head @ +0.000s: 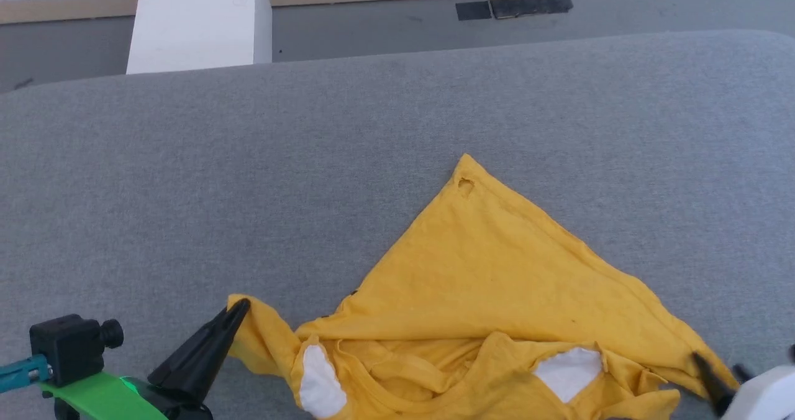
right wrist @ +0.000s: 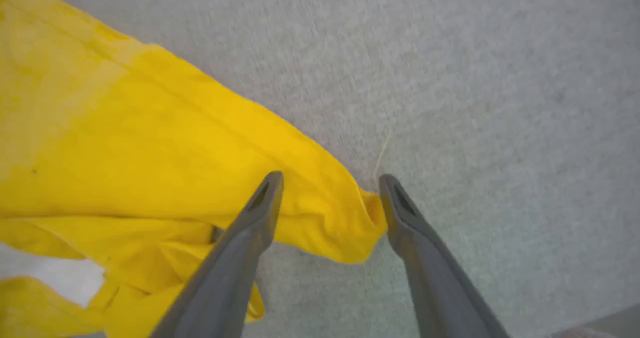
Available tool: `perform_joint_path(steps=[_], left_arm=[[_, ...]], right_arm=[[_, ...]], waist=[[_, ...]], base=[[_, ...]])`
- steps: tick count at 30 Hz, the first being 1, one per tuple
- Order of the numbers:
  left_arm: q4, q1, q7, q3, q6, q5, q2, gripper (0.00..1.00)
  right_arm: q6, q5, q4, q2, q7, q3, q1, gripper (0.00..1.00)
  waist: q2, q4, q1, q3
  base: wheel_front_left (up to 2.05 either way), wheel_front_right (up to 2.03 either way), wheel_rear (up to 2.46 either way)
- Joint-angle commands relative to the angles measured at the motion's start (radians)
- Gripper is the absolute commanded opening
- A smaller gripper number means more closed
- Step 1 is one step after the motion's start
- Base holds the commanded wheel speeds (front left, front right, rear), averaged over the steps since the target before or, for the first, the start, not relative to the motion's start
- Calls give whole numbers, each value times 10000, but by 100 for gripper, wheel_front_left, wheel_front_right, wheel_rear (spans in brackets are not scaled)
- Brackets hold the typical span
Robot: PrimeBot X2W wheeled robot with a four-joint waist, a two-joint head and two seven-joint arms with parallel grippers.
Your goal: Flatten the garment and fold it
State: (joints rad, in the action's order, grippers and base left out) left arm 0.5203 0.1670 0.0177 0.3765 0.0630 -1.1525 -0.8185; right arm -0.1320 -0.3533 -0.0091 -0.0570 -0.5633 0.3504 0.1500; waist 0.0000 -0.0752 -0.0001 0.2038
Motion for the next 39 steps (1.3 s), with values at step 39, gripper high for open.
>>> perform_joint_path(steps=[39], left_arm=[[-1671,-2989,-417,1585,-1842,287,1284,0]], right_arm=[[13,1879,1808,-1707,-3183,-4642,-7138,100]], waist=[[0,3045,1,2614]], base=[[0,0,0]])
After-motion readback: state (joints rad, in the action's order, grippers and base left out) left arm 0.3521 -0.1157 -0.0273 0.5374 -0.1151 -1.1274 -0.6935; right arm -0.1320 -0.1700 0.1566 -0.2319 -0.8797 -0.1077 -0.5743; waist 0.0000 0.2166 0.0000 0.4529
